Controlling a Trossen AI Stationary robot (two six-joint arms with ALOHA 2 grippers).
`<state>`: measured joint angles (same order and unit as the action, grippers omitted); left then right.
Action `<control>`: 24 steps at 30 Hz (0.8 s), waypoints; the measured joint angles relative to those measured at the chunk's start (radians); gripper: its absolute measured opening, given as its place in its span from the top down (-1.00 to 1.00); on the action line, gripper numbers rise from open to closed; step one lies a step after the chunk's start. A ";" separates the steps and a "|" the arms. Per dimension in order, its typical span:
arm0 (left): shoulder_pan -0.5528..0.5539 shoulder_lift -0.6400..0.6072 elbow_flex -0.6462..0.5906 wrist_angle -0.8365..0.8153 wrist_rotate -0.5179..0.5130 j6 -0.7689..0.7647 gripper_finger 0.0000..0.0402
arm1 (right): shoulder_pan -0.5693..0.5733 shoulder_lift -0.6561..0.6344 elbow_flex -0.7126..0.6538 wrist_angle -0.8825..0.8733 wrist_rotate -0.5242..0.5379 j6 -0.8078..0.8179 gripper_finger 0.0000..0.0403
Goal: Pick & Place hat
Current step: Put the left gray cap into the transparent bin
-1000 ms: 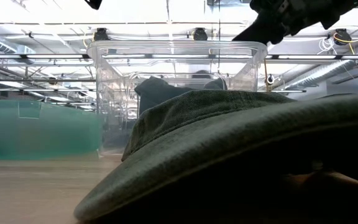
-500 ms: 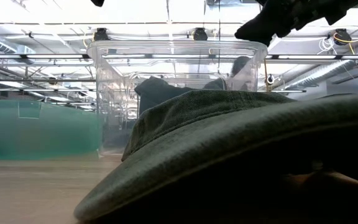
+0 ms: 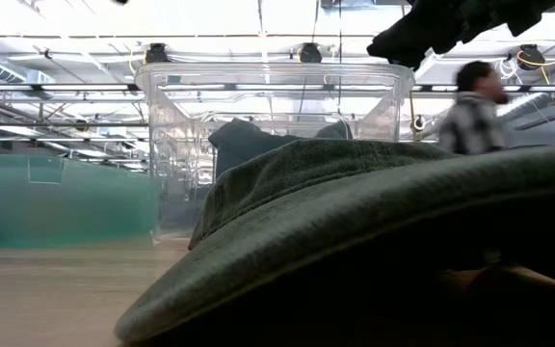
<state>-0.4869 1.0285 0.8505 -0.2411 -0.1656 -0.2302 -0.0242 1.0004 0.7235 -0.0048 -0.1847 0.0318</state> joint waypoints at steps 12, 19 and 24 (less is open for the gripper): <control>-0.229 0.165 0.172 -0.524 -0.002 -0.525 0.19 | 0.000 0.000 0.000 0.085 0.000 -0.096 0.70; -0.237 0.339 0.359 -0.712 0.087 -0.614 0.32 | -0.028 0.000 0.000 0.122 0.006 -0.154 0.70; -0.229 0.396 0.373 -0.675 0.113 -0.622 0.39 | -0.062 0.000 0.000 0.121 0.006 -0.150 0.71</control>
<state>-0.7163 1.4244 1.2236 -0.9166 -0.0524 -0.8525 -0.0862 1.0008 0.7231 0.1161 -0.1792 -0.1177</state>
